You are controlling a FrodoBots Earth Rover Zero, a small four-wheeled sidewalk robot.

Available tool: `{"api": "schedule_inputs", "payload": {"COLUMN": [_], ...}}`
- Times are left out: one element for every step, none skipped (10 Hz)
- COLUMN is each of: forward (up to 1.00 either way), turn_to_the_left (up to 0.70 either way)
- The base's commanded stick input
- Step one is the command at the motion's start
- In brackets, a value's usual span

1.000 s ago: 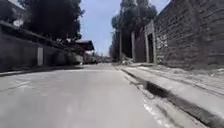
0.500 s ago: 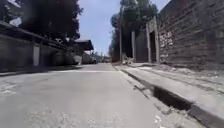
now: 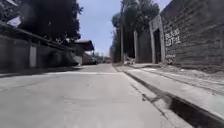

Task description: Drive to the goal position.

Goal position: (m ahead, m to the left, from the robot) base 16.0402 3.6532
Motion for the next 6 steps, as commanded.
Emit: {"api": "schedule_inputs", "payload": {"forward": [1.00, 1.00, 1.00, 1.00, 1.00, 1.00], "turn_to_the_left": [0.00, 0.00, 0.00, 0.00, 0.00, 0.00]}}
